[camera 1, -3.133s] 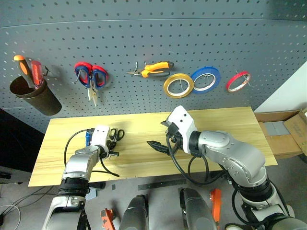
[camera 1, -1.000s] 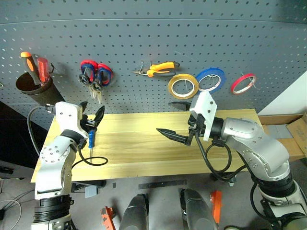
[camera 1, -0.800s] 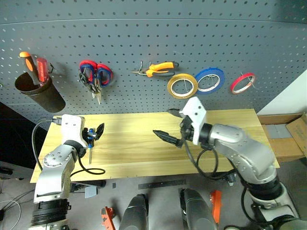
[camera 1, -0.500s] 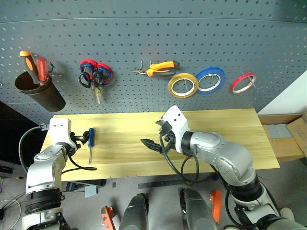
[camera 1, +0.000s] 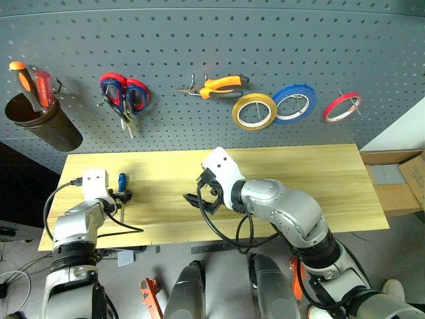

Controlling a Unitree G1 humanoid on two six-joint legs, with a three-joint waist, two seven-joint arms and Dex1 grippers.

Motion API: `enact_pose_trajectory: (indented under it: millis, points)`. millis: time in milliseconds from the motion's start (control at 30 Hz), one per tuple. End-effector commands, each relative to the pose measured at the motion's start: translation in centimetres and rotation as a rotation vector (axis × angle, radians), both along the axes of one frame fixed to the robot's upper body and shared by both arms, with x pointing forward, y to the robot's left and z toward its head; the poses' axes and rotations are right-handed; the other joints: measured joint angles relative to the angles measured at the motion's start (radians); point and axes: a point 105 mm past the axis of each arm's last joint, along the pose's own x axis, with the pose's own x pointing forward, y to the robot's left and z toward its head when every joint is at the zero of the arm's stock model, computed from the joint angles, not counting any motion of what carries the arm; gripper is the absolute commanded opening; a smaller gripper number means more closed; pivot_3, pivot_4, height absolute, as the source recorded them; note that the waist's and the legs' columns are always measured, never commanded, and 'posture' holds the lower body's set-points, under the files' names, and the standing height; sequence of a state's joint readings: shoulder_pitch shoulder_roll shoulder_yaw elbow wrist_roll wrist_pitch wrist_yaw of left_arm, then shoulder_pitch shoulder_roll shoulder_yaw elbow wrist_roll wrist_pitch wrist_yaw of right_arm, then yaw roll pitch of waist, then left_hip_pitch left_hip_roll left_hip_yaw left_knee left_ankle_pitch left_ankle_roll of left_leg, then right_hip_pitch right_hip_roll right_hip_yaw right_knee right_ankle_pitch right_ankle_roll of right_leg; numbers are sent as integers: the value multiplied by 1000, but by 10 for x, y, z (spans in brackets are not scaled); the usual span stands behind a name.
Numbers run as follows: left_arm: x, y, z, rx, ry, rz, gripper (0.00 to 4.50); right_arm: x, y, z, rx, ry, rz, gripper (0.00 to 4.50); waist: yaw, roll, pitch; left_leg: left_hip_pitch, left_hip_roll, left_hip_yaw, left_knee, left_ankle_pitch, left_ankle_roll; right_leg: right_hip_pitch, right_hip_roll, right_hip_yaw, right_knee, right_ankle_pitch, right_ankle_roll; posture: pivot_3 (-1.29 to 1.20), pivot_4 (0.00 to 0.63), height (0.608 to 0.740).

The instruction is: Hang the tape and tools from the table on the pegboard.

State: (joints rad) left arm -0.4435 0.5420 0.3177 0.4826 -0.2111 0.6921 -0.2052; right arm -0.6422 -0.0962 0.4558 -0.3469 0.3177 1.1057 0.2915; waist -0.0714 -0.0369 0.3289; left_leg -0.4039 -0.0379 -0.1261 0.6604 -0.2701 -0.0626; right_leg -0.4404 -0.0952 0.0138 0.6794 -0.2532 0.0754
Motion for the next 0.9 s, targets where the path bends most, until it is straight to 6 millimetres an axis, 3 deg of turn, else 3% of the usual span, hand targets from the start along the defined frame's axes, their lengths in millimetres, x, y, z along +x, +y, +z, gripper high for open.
enact_pose_trajectory:
  millis: [33, 100, 333, 633, 900]
  points:
    - [1, 1, -8, 0, 11, 18, 3585, -7, 7, 15, 27, -47, 42, 4500, -1, 0, 0, 0, 0, 0, 0, 0, 0, 0, 0, 0, 0, 0, 0, -76, 401, 740]
    - [2, 1, -8, -3, 7, 18, 3064, -7, 6, 15, 25, -47, 40, 4500, -4, 0, 0, 0, 0, 1, 0, 0, 0, 0, 0, 0, 0, 0, 0, -82, 399, 740]
    - [4, 0, 4, 34, -85, -22, 538, -3, 2, 19, 14, -75, 27, 4500, -15, 0, 0, 0, 0, 0, 0, 0, 0, 0, 0, 1, 0, 0, 0, -88, 384, 740]
    - [-29, 3, 34, 137, -305, 3, 477, 2, 0, 41, 57, -141, 66, 4500, -11, -1, 0, -1, 1, -4, -2, 0, -1, -1, -1, 1, -3, 0, 0, -60, 339, 740]
    - [-71, -22, 107, 309, -670, -51, 477, -6, -10, 80, 143, -351, 202, 4500, 7, -2, -3, -4, -1, -6, -2, 0, -2, -2, -4, -2, -7, 0, 0, -4, 271, 740]
